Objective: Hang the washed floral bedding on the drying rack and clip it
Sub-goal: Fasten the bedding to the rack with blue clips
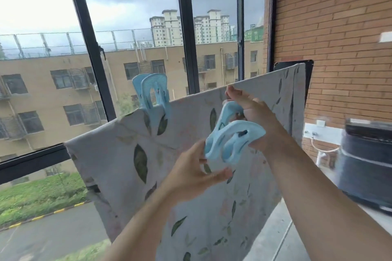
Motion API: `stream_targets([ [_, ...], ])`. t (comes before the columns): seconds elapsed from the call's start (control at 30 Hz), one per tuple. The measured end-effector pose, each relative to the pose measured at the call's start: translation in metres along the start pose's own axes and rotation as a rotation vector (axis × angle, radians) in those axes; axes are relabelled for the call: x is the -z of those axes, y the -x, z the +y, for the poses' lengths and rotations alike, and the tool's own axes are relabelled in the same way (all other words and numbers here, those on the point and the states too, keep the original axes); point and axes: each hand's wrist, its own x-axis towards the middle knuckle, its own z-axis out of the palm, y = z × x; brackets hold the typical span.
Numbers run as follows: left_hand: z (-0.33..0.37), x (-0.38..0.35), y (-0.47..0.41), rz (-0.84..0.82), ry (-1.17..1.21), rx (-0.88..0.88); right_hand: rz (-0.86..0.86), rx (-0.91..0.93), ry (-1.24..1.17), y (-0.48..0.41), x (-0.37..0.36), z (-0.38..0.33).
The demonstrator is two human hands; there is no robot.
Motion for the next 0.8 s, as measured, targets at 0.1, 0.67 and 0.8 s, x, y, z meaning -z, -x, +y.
stream_targets([
  [0.1,0.001,-0.033,-0.014,-0.055,0.353,-0.042,0.129,-0.064,-0.001,0.012,0.031,0.002],
  [0.67,0.041,-0.154,-0.13,0.217,-0.091,-0.007,0.306,0.135,0.477,-0.006,0.198,-0.004],
  [0.8,0.056,-0.183,-0.166,0.291,-0.214,0.0,0.215,0.264,0.652,-0.029,0.238,-0.014],
])
